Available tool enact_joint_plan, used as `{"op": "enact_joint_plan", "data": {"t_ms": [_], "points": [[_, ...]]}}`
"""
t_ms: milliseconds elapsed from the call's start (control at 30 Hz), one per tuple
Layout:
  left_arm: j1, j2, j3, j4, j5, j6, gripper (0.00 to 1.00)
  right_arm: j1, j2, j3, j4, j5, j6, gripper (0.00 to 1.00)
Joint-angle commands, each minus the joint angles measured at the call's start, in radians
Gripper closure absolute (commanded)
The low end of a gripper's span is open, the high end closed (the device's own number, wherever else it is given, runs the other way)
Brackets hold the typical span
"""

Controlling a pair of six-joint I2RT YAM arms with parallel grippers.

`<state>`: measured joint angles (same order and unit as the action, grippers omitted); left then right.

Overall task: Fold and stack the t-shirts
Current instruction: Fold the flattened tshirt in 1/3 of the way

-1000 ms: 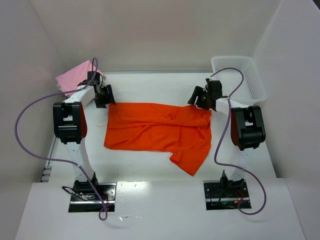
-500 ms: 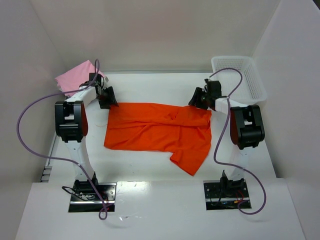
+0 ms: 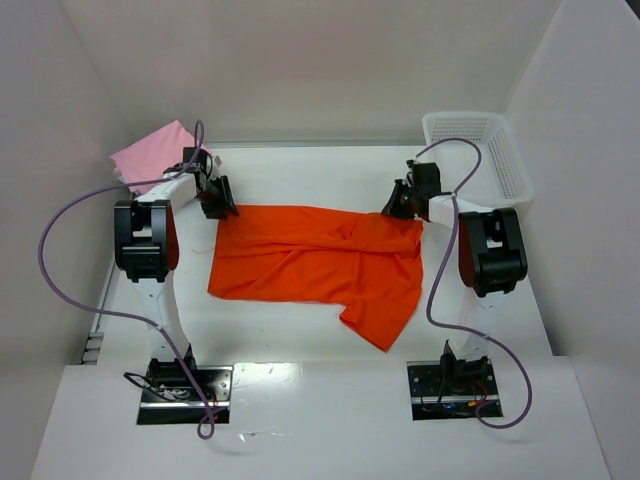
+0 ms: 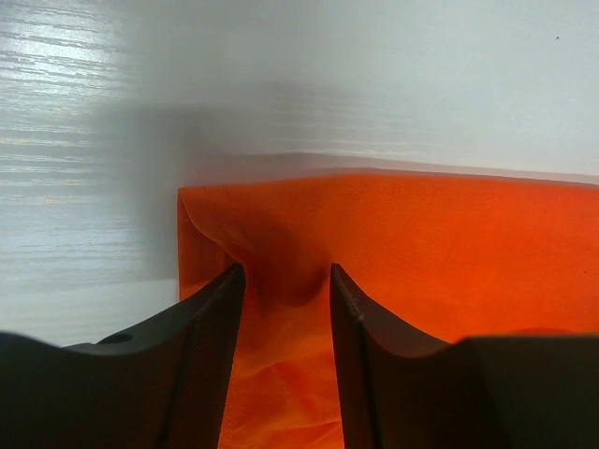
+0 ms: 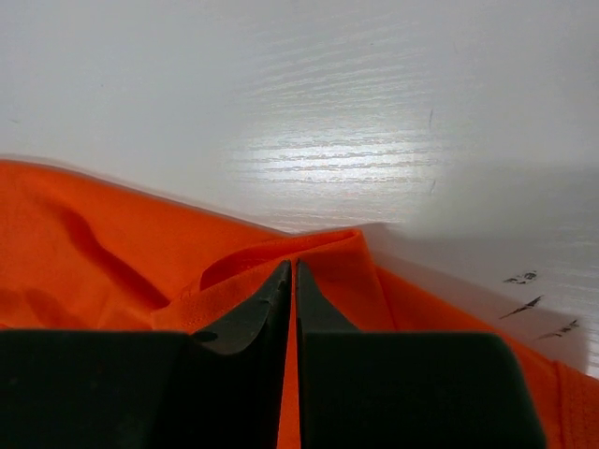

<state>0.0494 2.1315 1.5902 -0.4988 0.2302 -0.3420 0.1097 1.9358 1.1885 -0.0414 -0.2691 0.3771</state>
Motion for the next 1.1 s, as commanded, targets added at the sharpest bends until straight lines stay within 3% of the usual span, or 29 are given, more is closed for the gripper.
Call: {"op": "enact_joint_plan", "data": {"t_ms": [0, 200, 267, 367, 400, 500, 933, 1067], "points": [[-0.003, 0.013, 0.033, -0.006, 0.014, 0.014, 0.51, 0.019, -0.095, 0.031, -0.011, 0.001, 0.009, 0.91], [-0.003, 0.022, 0.042, -0.006, 0.014, 0.014, 0.51, 0.039, -0.25, -0.075, -0.011, 0.001, 0.049, 0.92], [-0.003, 0.022, 0.051, -0.006, 0.014, 0.014, 0.49, 0.039, -0.262, -0.113, -0.011, 0.013, 0.033, 0.88], [-0.003, 0.022, 0.051, -0.006, 0.014, 0.023, 0.38, 0.039, -0.232, -0.072, -0.073, 0.083, -0.016, 0.56], [-0.003, 0.022, 0.051, -0.006, 0.014, 0.023, 0.36, 0.039, -0.215, -0.06, -0.083, 0.093, -0.027, 0.33], [-0.003, 0.013, 0.051, -0.006, 0.004, 0.023, 0.31, 0.039, -0.16, -0.026, -0.083, 0.145, -0.027, 0.22], [-0.013, 0.004, 0.042, -0.006, -0.132, 0.023, 0.28, 0.039, 0.012, 0.099, -0.126, 0.203, -0.018, 0.18], [-0.022, 0.004, 0.042, -0.006, -0.143, 0.023, 0.28, 0.039, 0.034, 0.122, -0.126, 0.182, -0.018, 0.27]]}}
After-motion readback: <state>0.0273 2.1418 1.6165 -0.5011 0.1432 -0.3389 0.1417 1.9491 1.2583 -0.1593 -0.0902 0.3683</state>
